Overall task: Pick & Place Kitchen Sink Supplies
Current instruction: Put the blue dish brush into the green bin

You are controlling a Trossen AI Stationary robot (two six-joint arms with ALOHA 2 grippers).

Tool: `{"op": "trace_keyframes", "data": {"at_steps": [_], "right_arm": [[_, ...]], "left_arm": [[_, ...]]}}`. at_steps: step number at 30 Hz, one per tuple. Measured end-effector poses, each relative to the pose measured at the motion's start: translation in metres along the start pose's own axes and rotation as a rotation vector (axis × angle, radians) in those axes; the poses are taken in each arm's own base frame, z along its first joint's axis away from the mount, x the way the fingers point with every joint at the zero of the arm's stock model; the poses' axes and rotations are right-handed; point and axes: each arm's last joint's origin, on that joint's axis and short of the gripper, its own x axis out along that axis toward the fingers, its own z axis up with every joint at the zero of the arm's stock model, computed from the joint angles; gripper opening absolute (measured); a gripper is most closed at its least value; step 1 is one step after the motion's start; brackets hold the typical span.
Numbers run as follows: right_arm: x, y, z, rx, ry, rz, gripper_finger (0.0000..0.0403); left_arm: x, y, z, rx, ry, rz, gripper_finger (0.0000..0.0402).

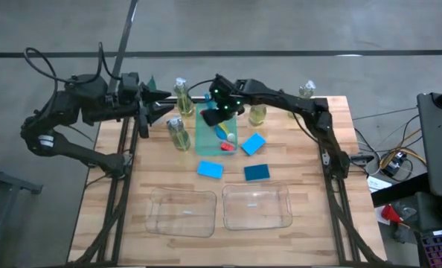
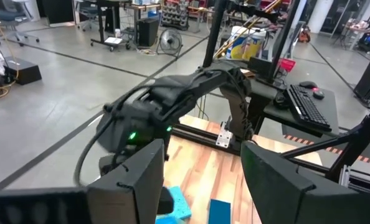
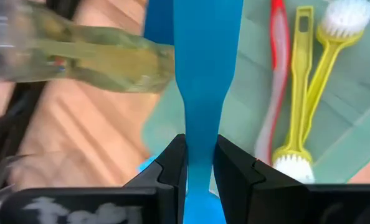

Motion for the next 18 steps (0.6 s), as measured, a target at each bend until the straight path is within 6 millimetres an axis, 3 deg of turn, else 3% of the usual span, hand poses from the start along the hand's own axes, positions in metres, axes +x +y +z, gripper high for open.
{"op": "trace_keyframes", "data": {"at_steps": [9, 18], "right_arm": [[0.05, -0.025, 0.006, 0.006, 0.064, -0.095, 0.0061], [0.073, -0.042, 0.011, 0.037, 0.091, -0.137, 0.0061]], "left_arm": [[0.0, 0.0, -0.001, -0.007, 0.006, 0.001, 0.0207], [0.0, 0.0, -0.002, -0.02, 0.022, 0.004, 0.0207]]}}
